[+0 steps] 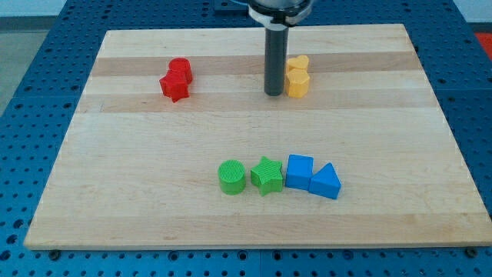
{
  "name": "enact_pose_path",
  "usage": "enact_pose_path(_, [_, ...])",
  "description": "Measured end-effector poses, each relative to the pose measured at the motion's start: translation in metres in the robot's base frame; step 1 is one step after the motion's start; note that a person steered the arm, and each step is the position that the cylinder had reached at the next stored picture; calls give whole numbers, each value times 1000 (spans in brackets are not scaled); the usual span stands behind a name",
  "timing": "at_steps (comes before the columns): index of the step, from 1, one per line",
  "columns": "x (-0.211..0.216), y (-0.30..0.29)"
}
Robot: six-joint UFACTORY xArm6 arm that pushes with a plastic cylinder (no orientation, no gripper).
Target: Move the blue cube diagonal to the green blocks
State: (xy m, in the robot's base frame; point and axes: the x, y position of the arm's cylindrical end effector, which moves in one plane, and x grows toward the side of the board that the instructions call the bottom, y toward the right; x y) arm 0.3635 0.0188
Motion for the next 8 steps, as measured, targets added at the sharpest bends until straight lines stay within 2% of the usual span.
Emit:
enact_pose_path(1, [-38, -23])
enact_pose_path(2, [-43, -29])
enact_pose_path(4, [62, 29])
enact_pose_path(6, [85, 169])
enact_pose_path(7, [142, 194])
enact_pose_path(8, [201, 187])
